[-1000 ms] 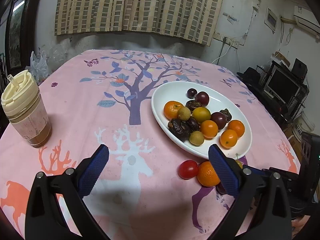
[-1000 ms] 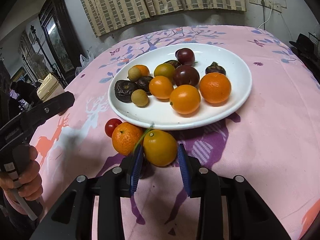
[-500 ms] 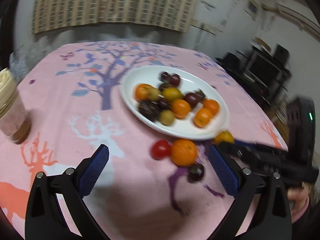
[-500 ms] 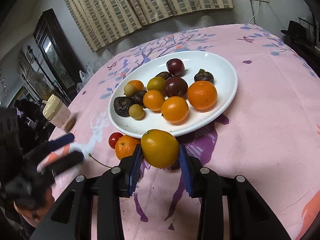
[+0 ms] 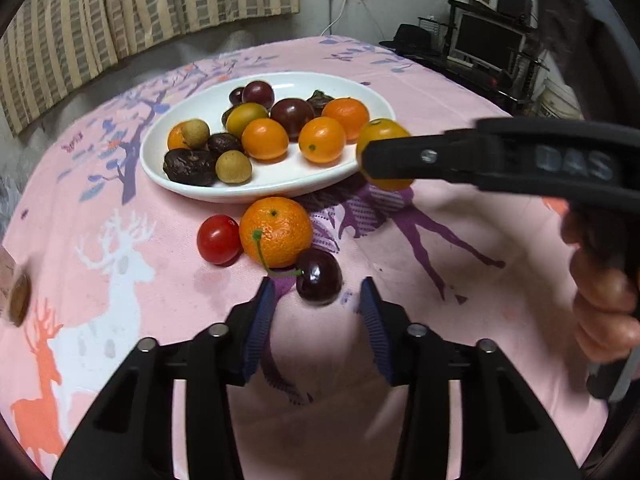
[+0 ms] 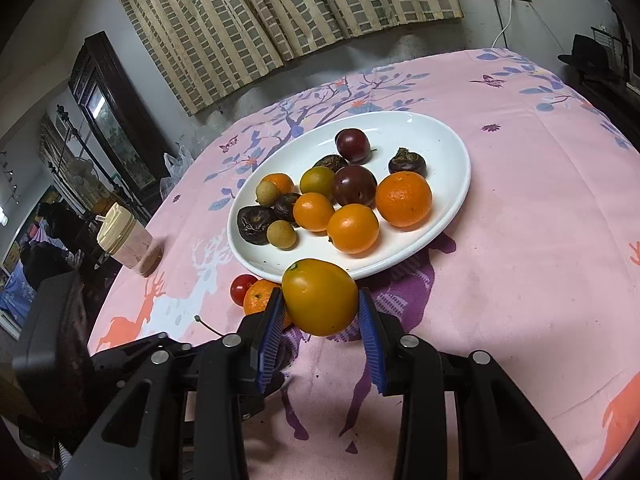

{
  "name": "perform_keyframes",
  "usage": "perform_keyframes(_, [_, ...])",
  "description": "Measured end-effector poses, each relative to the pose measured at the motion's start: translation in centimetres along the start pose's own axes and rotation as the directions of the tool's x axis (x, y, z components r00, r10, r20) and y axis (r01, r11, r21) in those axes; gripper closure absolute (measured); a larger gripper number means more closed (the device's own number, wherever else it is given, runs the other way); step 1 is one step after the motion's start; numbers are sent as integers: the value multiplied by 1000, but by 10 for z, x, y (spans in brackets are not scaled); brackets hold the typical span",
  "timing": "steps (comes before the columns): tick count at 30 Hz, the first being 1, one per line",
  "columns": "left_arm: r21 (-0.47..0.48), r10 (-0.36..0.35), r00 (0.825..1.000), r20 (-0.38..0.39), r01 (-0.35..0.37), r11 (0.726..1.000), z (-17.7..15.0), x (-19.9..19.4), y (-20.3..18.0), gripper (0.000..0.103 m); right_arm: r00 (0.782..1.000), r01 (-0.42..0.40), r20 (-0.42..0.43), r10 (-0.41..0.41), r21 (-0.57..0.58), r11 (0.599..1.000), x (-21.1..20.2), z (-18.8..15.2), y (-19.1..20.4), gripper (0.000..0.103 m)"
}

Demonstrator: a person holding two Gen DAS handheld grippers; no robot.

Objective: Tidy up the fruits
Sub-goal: 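Grasp the cherry with the left tool, carry both fruits onto the plate and release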

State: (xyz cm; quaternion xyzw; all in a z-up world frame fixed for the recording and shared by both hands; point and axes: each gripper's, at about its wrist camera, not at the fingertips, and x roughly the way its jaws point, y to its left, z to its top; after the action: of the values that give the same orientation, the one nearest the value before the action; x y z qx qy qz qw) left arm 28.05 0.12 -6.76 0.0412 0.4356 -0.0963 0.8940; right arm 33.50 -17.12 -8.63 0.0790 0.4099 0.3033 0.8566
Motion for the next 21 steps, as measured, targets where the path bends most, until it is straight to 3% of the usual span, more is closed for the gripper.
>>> perform_keyframes(11, [-33, 7, 1000, -20, -8, 999, 3, 12, 2, 78, 1000, 13, 9, -13, -7, 1000, -2, -1, -1, 65])
perform_keyframes(16, [-52, -19, 1000, -18, 18, 998, 0, 8, 6, 78, 1000, 26, -7, -26, -3, 1000, 1, -3, -4, 65])
perform_keyframes(21, [-111, -79, 995, 57, 85, 990, -6, -19, 15, 78, 1000, 10, -15, -11, -32, 999, 1, -10, 2, 65])
